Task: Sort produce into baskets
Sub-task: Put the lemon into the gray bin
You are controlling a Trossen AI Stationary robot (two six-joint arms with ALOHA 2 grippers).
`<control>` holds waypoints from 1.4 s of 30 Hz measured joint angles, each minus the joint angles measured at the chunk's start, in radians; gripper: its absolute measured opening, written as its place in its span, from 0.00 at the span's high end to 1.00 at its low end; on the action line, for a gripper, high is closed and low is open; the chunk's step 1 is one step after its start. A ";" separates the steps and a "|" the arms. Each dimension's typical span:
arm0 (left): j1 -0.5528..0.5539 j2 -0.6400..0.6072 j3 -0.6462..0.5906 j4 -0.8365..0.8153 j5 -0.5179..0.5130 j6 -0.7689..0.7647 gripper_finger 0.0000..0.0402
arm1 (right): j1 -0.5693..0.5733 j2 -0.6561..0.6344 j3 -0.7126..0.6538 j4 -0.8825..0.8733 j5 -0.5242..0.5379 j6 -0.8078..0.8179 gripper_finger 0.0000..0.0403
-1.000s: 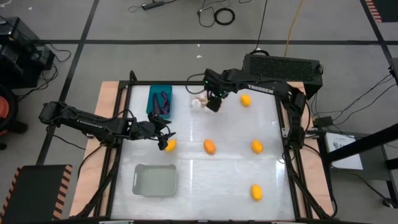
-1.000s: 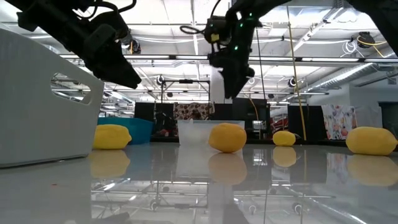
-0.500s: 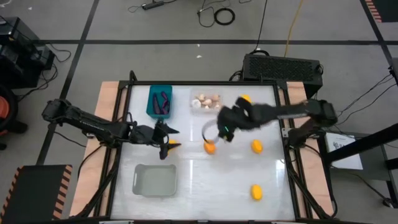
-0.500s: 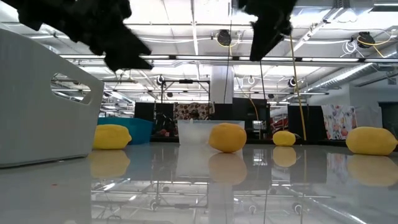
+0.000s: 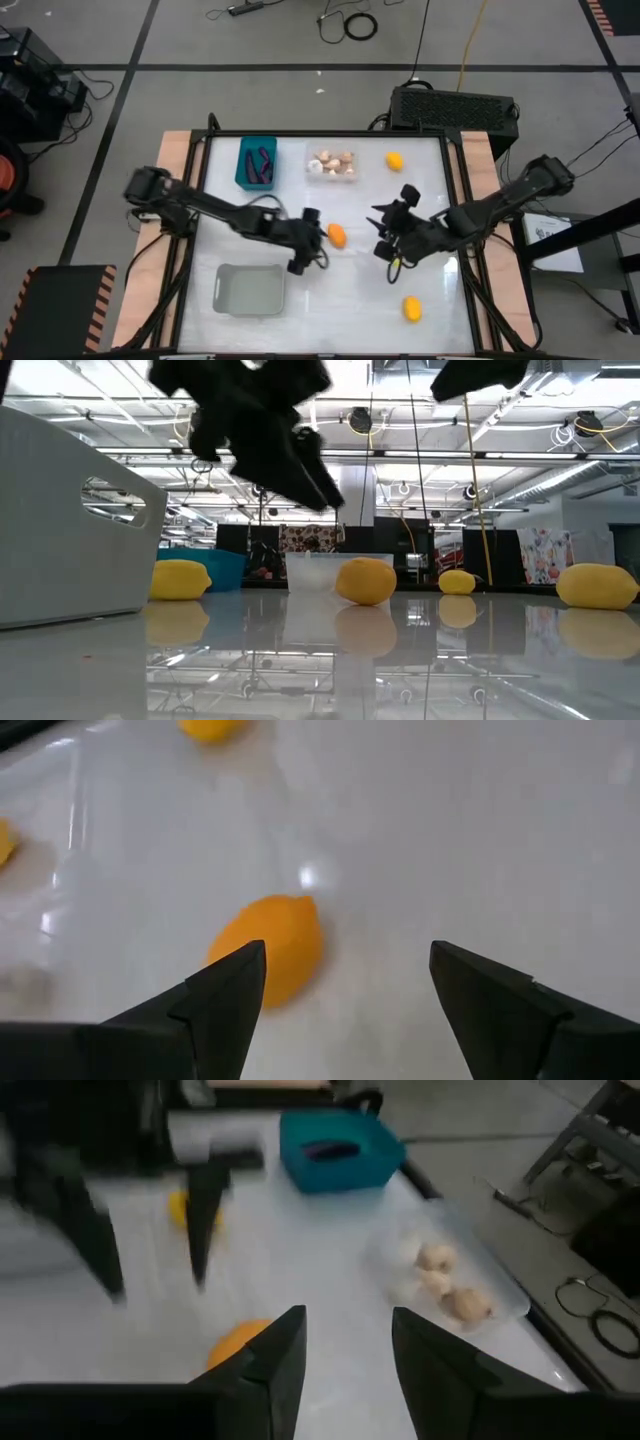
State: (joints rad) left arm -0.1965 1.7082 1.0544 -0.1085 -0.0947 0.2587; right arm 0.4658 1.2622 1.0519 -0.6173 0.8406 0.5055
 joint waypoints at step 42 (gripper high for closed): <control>0.173 0.381 0.331 -0.200 0.118 0.324 0.28 | 0.047 0.040 0.001 -0.010 -0.038 -0.027 0.77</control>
State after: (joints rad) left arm -0.0239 2.0892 1.3849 -0.3082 0.0229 0.5822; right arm 0.5125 1.3022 1.0531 -0.6277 0.8024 0.4782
